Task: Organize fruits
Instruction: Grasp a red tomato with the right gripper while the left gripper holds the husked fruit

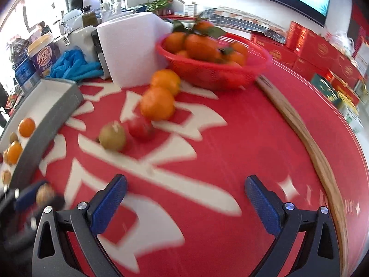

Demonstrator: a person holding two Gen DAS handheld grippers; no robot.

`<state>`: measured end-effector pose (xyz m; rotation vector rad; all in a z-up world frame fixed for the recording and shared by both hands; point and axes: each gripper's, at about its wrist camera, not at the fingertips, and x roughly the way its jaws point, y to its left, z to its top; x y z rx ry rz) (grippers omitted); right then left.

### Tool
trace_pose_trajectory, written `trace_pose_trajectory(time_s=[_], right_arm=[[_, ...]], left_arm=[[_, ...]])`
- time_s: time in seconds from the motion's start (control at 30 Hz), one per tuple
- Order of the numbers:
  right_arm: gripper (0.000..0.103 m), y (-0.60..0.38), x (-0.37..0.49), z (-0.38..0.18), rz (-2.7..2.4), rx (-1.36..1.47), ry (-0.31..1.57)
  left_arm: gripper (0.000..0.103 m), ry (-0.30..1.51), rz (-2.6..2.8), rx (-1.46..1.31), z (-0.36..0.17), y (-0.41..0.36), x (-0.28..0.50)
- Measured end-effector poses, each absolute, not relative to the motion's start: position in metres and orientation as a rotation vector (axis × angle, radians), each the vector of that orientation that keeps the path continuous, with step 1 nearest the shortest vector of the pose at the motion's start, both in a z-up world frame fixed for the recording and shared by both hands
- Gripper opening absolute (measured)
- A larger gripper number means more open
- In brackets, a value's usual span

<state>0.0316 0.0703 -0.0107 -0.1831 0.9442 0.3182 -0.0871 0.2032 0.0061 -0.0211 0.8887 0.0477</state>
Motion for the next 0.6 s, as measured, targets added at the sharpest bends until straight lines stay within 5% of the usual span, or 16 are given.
trace_pose_trajectory(time_s=[0.1, 0.2, 0.3, 0.37, 0.4, 0.6], right_arm=[[0.1, 0.084, 0.041, -0.012, 0.332, -0.187, 0.93], [0.083, 0.094, 0.044, -0.01, 0.355, -0.196, 0.908], [0.063, 0.098, 0.045, -0.008, 0.369, -0.199, 0.894], [0.033, 0.1, 0.045, -0.007, 0.376, -0.195, 0.886], [0.027, 0.098, 0.045, -0.007, 0.377, -0.186, 0.887], [0.024, 0.066, 0.032, -0.003, 0.403, -0.087, 0.925]], left_arm=[[0.029, 0.888, 0.046, -0.032, 0.007, 0.206, -0.088], [0.029, 0.888, 0.041, -0.039, 0.007, 0.207, -0.088], [0.029, 0.888, 0.042, -0.04, 0.007, 0.207, -0.088], [0.029, 0.887, 0.042, -0.041, 0.007, 0.207, -0.088], [0.029, 0.887, 0.042, -0.041, 0.007, 0.207, -0.088], [0.029, 0.885, 0.037, -0.054, 0.007, 0.209, -0.088]])
